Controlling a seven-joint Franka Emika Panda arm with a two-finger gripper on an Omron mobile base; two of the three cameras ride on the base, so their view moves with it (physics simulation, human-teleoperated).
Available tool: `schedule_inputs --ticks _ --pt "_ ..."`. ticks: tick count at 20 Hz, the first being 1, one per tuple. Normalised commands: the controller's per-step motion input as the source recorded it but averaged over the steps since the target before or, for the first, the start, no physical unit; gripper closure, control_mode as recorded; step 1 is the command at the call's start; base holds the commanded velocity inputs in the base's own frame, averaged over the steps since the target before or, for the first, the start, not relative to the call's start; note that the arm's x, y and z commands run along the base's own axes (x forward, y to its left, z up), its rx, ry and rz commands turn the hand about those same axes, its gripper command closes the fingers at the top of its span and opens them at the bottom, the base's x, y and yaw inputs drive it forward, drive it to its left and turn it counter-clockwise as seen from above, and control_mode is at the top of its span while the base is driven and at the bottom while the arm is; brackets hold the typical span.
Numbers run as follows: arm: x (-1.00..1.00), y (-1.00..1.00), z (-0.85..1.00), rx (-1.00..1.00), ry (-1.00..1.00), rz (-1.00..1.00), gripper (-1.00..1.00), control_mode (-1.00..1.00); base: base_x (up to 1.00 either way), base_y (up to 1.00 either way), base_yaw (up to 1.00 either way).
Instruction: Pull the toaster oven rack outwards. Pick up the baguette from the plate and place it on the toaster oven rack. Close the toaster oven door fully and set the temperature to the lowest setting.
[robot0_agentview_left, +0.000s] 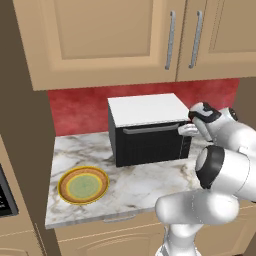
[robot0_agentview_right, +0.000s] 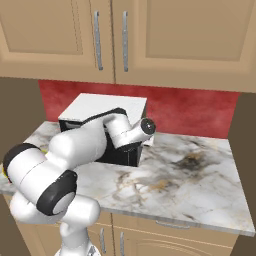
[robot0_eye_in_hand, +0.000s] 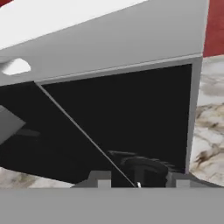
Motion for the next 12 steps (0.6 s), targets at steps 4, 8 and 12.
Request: schedule_inputs --ticks 4,8,12 --pt "0.16 0.47 0.0 -0.38 -0.63 -0.07 1.0 -1.0 0.0 0.0 0.0" --pt "0.22 0.45 0.0 -0.41 -0.59 -0.08 1.0 -1.0 0.0 0.0 0.0" --pt "0.3 0.49 0.0 -0.45 -0.55 -0.08 1.0 -1.0 0.0 0.0 0.0"
